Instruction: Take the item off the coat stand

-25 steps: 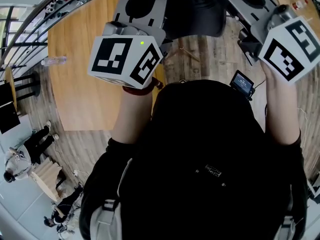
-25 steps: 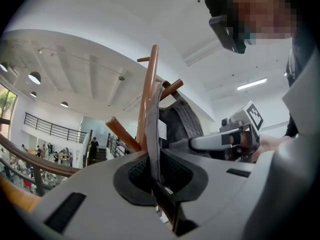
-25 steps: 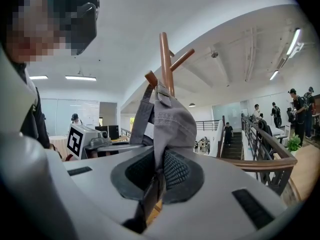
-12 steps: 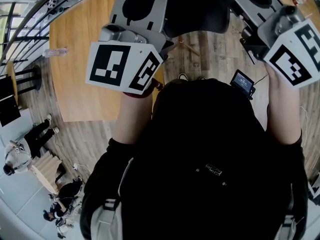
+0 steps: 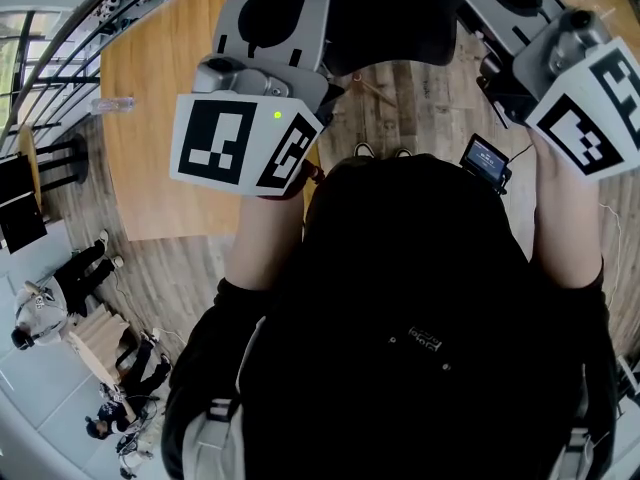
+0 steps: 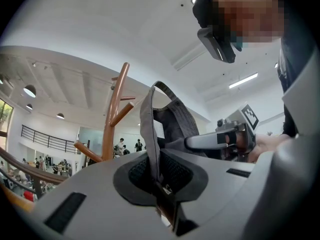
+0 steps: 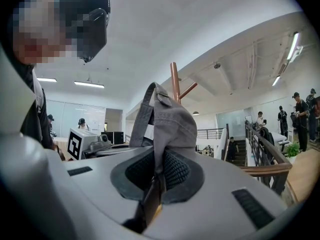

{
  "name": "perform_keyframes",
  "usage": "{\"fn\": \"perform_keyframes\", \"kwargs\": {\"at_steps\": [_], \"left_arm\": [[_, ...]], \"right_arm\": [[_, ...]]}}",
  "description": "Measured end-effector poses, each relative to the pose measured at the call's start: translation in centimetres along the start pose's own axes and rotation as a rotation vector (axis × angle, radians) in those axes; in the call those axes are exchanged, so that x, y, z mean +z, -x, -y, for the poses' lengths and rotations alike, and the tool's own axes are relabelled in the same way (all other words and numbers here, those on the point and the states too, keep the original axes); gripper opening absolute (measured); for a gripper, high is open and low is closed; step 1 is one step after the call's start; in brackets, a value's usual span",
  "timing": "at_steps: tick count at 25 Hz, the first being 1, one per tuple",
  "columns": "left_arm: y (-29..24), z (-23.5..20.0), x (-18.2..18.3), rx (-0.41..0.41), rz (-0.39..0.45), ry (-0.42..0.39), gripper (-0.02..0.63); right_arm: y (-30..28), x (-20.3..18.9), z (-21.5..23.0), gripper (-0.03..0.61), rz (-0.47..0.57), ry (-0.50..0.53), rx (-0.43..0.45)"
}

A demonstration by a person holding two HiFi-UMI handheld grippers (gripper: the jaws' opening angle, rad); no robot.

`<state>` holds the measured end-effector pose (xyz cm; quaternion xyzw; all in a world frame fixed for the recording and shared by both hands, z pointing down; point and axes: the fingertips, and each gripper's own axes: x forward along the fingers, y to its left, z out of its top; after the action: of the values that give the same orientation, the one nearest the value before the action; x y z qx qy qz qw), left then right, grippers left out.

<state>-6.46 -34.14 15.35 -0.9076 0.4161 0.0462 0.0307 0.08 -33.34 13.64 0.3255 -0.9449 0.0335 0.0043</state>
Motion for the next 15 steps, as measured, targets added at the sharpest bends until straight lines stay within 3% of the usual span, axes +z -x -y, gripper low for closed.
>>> {"fn": "perform_keyframes", "kwargs": {"at_steps": [6,15], "left_arm": [[-1.7,3.8,-0.3,-0.061,0.01,0.008,0.023],[-5.6,11.4,-0.4,-0.214,-0.001,0.03,0.023]], "right_arm": [[4.2,-0.2,1.0,0.031,0.005,0.004,-0.059],[11.7,-0.3,3.9,0.028,0.009,0.018,-0.189]]}}
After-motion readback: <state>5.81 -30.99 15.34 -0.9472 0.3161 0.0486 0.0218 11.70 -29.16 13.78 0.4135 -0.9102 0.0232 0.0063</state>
